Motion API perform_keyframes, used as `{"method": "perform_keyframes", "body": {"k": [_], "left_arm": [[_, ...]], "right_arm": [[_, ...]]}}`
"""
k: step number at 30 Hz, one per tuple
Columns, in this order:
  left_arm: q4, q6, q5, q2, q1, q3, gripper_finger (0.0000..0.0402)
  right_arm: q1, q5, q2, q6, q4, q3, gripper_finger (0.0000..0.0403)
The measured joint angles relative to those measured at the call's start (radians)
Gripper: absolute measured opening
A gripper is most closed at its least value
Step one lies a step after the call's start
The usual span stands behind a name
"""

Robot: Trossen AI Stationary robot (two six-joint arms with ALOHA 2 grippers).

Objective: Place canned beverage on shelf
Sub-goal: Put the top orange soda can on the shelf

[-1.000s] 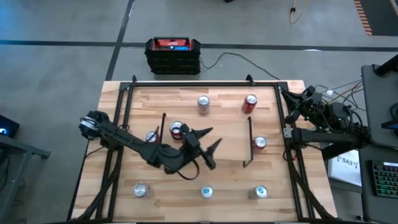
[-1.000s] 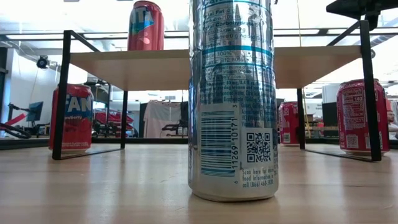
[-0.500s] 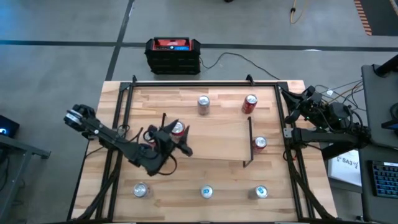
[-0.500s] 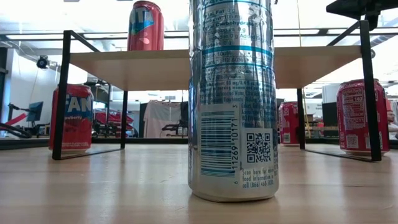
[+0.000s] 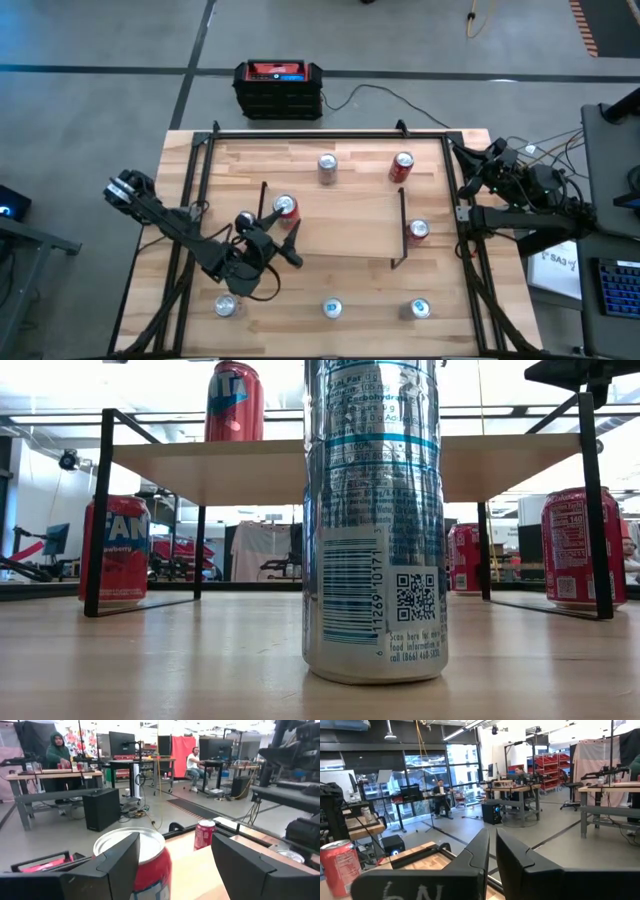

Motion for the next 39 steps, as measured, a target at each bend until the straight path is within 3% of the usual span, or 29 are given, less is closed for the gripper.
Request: {"method": "perform_keyframes", "body": {"k": [7,16,31,39], "left_arm": [[0.009,-0.109,-0.013,-0.019,-0.001,-0.052,0.0231],[-0.005,0.057,0.010,-0.004,-0.001,-0.008,0.0231],[0.007,-0.009,-0.020,0.056,-0.013,-0.013,0.0231],[0.008,0.026,0.027,0.053,-0.074,0.044,0.0231]], "right_arm": [[0.000,0.000,0.000,0.000,0.000,0.000,0.0022],[0.000,0.000,0.000,0.000,0.000,0.000,0.0022],[0.000,0.000,0.000,0.000,0.000,0.000,0.0022],[0.000,0.000,0.000,0.000,0.000,0.000,0.0022]]}}
